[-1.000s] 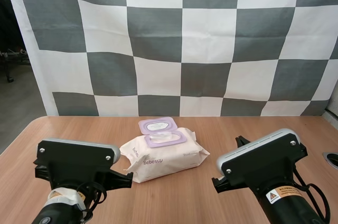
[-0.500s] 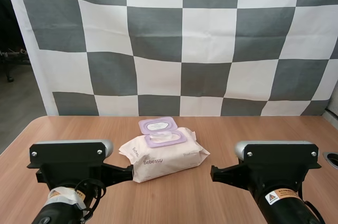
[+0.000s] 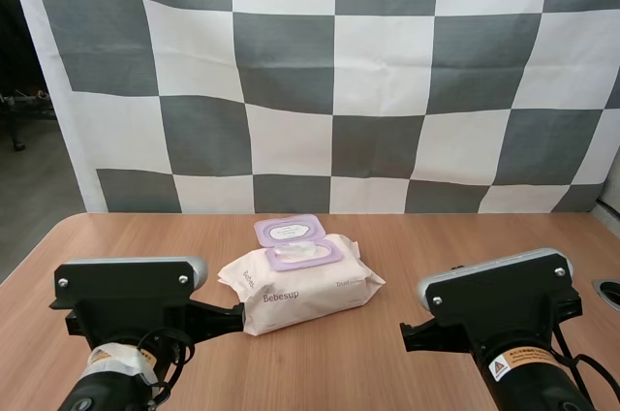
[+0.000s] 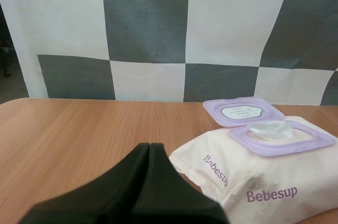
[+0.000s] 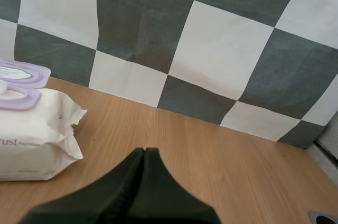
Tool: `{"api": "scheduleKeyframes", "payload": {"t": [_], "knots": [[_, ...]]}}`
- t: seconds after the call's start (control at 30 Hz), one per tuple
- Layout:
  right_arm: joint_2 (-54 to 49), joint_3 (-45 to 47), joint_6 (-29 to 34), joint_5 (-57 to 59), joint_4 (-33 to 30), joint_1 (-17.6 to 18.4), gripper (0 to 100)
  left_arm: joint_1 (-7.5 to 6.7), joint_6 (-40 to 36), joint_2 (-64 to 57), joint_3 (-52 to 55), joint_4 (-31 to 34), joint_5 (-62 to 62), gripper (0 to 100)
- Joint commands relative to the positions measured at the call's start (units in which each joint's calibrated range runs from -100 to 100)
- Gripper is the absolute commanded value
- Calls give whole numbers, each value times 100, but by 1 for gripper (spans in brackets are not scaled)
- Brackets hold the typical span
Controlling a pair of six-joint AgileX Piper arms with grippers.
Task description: Open the wet wipes lid
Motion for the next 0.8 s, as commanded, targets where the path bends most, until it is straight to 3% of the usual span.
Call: {"api": "scheduleKeyframes", "payload": {"t": [0.0, 0.77], "knots": [[0, 0, 470, 15, 91, -2, 0, -1, 1, 0, 0, 8, -8, 0], [0, 0, 667, 28, 61, -2, 0, -1, 1, 0, 0, 8, -8, 0]]}}
